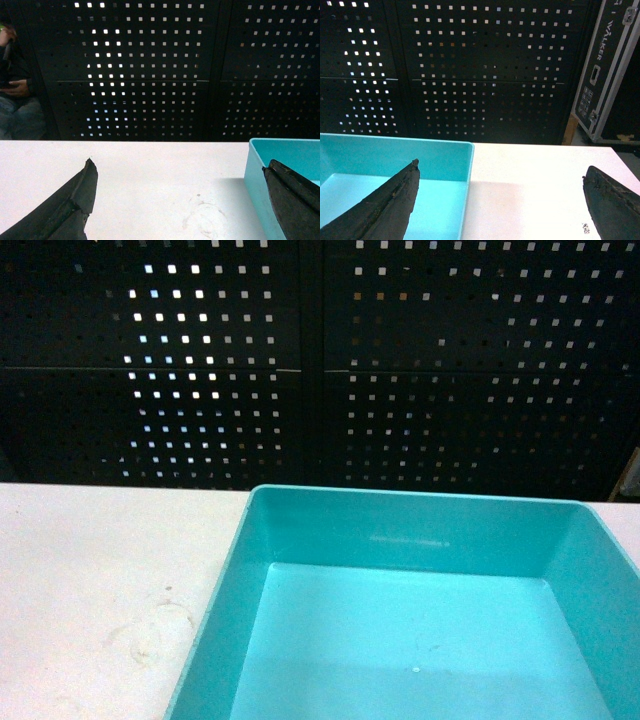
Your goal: Stack blue boxes stably on right
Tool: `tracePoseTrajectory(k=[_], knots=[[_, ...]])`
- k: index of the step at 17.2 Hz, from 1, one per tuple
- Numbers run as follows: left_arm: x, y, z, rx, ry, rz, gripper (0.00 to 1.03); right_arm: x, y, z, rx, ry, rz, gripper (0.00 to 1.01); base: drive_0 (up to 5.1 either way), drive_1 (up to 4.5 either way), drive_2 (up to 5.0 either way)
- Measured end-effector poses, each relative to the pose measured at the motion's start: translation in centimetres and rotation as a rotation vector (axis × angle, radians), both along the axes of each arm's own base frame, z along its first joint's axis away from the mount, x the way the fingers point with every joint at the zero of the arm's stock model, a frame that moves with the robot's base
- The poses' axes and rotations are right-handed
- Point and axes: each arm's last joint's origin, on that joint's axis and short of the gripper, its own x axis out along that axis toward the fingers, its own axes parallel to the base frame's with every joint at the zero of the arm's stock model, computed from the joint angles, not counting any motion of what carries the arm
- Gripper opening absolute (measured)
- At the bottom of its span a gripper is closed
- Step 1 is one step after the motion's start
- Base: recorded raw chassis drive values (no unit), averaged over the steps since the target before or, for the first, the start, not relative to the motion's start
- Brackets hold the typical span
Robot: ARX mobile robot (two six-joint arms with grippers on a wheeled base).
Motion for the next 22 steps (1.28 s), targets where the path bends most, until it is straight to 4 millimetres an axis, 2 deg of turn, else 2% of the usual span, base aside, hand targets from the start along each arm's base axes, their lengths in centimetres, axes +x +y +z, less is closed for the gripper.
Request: tracePoseTrajectory(k=[16, 18, 20, 22], knots=[[0.0, 0.0, 0.0, 0.0, 0.0, 0.0, 0.98, 0.0, 0.0, 0.0, 0.0, 0.0, 0.0, 0.98, 0.0, 0.0, 0.0], [0.0, -0.6, 0.2, 0.004, -0.027, 0.007, 0.98, 0.0, 0.0, 0.0, -0.002, -0.001, -0.001, 0.98, 0.0, 0.0, 0.0], [0.3, -2.0, 0.8, 0.019, -0.066, -0.037, 0.98, 0.9, 0.0, 0.3, -0.035, -0.011, 0.036, 0.98, 0.0, 0.0, 0.0], [2.1, -1.2, 1.0, 0.034, -0.057, 0.018, 0.98, 2.4, -0.6, 0.8, -0.059, -0.019, 0.031, 0.98, 0.0, 0.0, 0.0]])
